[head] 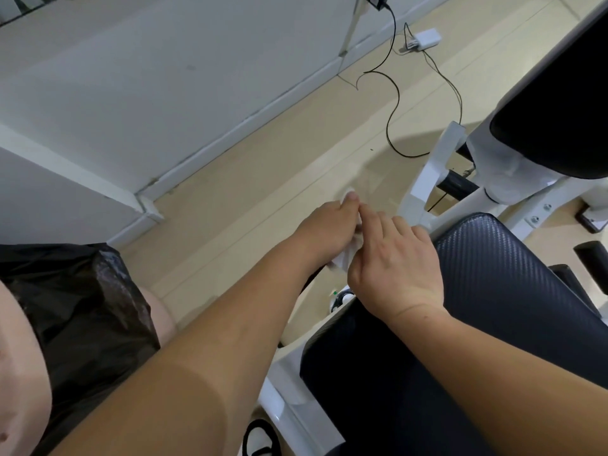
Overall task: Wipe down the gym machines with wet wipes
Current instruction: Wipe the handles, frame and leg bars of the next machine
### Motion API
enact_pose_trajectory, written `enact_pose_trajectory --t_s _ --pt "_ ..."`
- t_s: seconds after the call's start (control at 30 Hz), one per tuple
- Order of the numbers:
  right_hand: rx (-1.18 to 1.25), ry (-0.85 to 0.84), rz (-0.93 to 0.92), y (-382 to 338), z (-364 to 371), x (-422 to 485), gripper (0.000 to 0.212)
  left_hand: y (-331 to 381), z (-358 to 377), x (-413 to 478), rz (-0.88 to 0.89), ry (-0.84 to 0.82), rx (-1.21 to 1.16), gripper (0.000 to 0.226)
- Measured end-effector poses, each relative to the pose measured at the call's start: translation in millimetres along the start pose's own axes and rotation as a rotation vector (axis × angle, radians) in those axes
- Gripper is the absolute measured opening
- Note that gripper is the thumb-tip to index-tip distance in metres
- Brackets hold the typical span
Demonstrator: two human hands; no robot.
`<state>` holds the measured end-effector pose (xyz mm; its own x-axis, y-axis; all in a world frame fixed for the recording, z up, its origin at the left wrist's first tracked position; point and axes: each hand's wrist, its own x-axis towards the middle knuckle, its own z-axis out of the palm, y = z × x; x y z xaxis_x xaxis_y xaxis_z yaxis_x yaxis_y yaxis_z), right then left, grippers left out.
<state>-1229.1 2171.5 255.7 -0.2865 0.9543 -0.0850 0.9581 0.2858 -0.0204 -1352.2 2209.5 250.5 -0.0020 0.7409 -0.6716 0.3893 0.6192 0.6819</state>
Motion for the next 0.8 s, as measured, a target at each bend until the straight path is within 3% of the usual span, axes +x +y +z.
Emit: enact_pose_trajectory --t_s 0.2,0.37,0.5,0.6,0.67,0.8 --pt "-0.033 -0.109 -0.012 0 -4 0 0.057 -61 -6 -46 0.173 0.137 0.221 0.038" --pt "-0.034 -0.144 -0.027 0 -5 -1 0.050 -117 -30 -91 0.052 0.227 0.340 0.037" --pt "-0.009 -0.136 -0.001 0 -6 0 0.050 -71 -36 -62 0.121 0.381 0.334 0.031" --pt "0.002 -0.096 0.010 0 -3 0 0.053 -27 -13 -35 0.304 0.320 0.408 0.021" --pt "0.008 -0.084 0.009 0 0 1 0.049 -22 5 -30 0.422 0.201 0.379 0.028" --pt "-0.017 -0.120 0.010 0 -2 2 0.059 -70 2 -49 0.499 0.207 0.489 0.072"
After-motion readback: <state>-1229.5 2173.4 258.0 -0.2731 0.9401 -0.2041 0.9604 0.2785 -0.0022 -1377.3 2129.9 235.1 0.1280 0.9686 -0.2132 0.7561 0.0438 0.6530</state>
